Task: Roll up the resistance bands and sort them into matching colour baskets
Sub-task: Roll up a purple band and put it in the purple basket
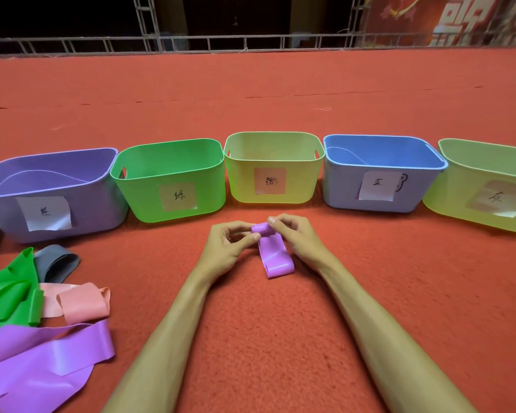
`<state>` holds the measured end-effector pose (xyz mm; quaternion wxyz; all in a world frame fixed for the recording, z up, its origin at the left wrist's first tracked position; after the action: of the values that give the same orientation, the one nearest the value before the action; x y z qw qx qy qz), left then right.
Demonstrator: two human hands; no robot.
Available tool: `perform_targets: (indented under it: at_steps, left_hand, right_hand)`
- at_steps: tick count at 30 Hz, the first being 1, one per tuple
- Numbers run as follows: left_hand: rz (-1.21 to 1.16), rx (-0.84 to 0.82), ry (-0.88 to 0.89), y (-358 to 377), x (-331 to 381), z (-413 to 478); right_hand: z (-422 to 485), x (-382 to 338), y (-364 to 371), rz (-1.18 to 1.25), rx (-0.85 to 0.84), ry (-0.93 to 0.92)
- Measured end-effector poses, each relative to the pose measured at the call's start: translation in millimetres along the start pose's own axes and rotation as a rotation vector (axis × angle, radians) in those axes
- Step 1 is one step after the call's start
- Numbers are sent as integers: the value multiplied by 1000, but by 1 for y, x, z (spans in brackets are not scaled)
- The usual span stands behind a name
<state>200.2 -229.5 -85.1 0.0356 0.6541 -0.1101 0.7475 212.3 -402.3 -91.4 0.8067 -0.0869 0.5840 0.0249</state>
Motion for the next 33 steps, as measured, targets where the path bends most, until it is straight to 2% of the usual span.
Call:
perform_targets:
  at_steps: [4, 15, 22, 29, 33]
  left_hand:
    - [39, -10, 16, 0, -1, 1]
    - [30, -22, -86, 6, -4, 1]
    - [-9, -28, -37, -1, -5, 3]
    - [34, -25, 15, -1, -3, 4]
    - [17, -18, -17, 2, -4, 3]
  right_hand:
    - [-1, 4, -1, 0, 5, 6]
    - [-3, -5, -4, 75, -65, -40]
    - [-2, 5, 4, 40, -31, 67]
    - [-2, 5, 0, 68, -60, 51]
    - [-2, 0, -2, 104, -86, 16]
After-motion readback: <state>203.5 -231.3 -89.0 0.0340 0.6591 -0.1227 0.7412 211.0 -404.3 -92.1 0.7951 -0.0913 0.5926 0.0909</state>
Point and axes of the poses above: each hand's wrist, its own z-axis towards the middle knuckle, its own y-axis out of the palm, x = y × z, the point moved 7 cm from there along z, towards the middle knuckle, and after that the axes turned 7 degrees about -y, right-handed, at the moved point
